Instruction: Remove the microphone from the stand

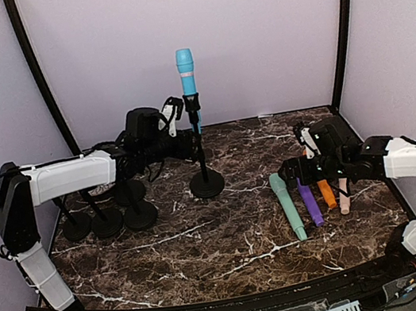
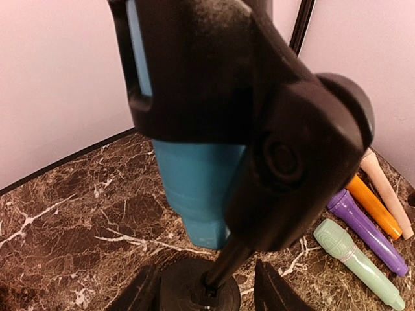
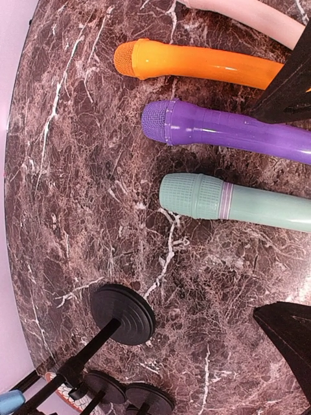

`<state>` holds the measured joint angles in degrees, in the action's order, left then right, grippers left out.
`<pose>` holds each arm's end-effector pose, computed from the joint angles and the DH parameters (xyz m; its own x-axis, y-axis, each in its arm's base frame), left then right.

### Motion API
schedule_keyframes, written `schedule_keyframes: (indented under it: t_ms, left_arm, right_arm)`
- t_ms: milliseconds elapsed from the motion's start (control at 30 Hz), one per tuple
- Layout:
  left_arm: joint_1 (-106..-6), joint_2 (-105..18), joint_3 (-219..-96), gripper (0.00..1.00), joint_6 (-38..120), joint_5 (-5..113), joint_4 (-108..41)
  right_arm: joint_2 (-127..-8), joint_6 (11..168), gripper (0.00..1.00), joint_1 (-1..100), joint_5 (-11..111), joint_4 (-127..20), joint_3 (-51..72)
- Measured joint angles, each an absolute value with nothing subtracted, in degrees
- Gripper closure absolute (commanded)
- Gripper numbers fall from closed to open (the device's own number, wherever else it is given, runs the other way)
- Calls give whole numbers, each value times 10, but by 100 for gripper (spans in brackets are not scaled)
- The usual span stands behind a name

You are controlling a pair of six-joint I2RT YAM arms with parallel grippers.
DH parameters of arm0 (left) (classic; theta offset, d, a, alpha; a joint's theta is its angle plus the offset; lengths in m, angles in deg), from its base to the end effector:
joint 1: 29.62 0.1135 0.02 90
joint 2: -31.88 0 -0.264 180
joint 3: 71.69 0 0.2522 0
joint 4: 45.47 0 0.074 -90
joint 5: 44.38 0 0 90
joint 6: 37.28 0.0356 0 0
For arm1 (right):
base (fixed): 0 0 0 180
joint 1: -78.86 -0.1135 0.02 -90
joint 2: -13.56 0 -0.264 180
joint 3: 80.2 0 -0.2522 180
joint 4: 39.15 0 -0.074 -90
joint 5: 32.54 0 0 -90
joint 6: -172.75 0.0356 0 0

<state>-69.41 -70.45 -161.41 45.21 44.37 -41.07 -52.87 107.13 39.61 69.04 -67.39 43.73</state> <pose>0.3288 -0.2729 0.2843 -0.3044 0.0835 -0.9489 0.5891 0.7993 -0.1187 0.1963 0.1511 0.2422 -0.6458 -0.0054 -0.7635 -0.2545 0.9443 0.2085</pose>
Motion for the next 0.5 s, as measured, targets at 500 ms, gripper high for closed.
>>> schedule_keyframes:
  t_ms: [500]
  left_arm:
    - [-694, -750, -1622, 63, 426, 461, -438]
  right_arm:
    - [-529, 1073, 3, 396, 690, -674, 438]
